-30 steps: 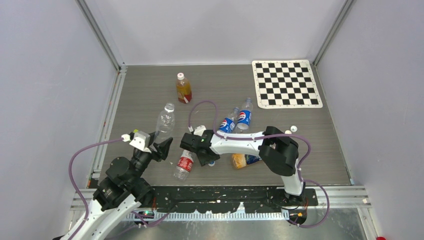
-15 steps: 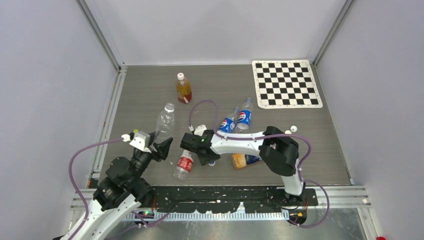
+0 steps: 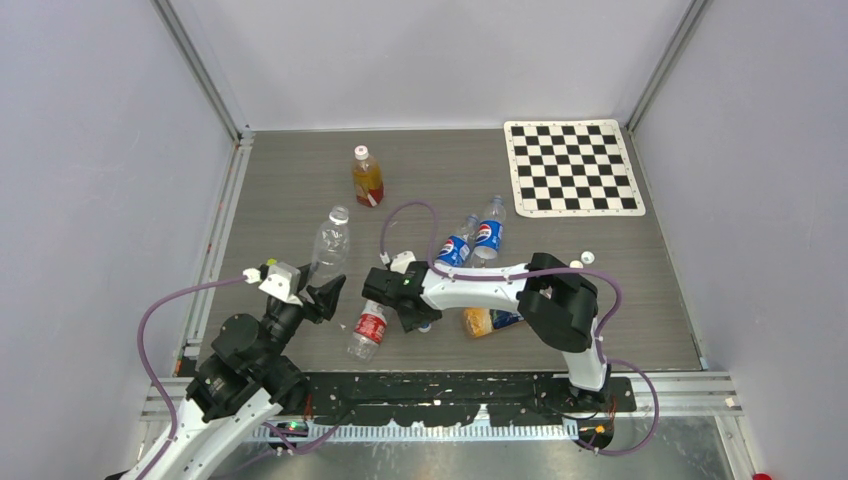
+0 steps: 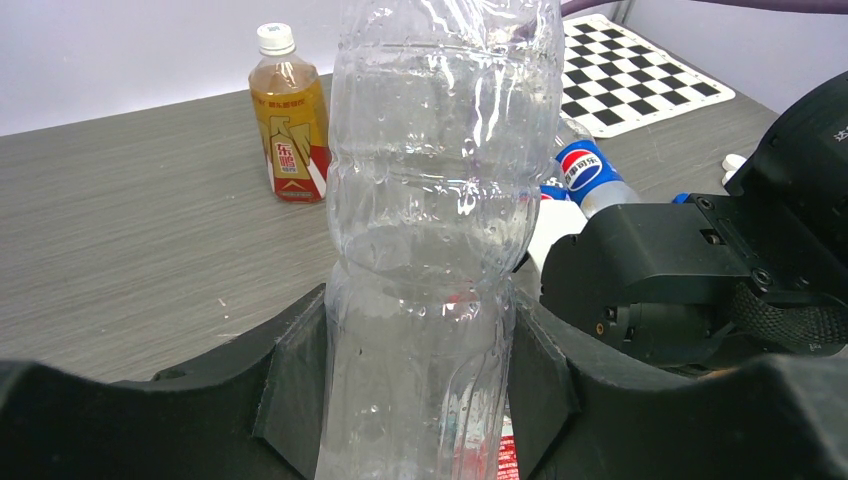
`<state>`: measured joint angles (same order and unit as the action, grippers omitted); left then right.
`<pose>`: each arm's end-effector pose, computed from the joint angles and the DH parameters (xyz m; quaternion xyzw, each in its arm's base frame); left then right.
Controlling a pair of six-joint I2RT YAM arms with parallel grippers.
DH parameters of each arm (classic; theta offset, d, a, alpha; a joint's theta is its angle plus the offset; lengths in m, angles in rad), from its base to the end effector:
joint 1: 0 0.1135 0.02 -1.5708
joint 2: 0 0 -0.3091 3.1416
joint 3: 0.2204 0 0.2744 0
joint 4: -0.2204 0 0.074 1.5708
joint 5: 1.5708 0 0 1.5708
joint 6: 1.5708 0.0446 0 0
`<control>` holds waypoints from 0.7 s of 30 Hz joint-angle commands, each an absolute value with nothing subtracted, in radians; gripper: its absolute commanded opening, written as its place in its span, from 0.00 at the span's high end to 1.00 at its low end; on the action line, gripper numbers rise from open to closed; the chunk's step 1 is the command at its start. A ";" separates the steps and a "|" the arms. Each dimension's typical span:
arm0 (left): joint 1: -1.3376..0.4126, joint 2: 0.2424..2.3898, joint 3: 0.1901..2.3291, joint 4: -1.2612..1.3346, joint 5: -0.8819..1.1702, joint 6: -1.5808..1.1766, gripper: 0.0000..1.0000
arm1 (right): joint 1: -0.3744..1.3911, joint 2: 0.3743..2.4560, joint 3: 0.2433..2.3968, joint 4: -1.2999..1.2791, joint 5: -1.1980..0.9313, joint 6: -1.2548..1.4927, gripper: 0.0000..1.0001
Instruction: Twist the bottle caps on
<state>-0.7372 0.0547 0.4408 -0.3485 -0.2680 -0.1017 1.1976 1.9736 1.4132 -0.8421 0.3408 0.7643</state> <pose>0.0477 -0.0274 0.2912 0.1234 0.6831 -0.2061 0.6897 0.1668 0.3850 0.1920 -0.1972 0.9621 -0.0252 0.1865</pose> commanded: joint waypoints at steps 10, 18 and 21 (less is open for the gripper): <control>-0.732 0.058 0.441 -0.287 -0.253 -0.112 0.90 | 1.192 1.940 1.376 -0.793 0.323 0.796 0.67; -0.732 0.067 0.432 -0.257 -0.190 -0.091 0.90 | 1.178 1.837 1.346 -0.768 0.299 0.751 0.88; -0.732 0.076 0.421 -0.228 -0.137 -0.082 0.89 | 1.162 1.765 1.333 -0.767 0.272 0.717 0.95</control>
<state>-0.7372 0.0559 0.4313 -0.3305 -0.2169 -0.0963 1.1786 1.9038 1.3380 -0.7895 0.2989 0.7544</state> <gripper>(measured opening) 0.577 0.394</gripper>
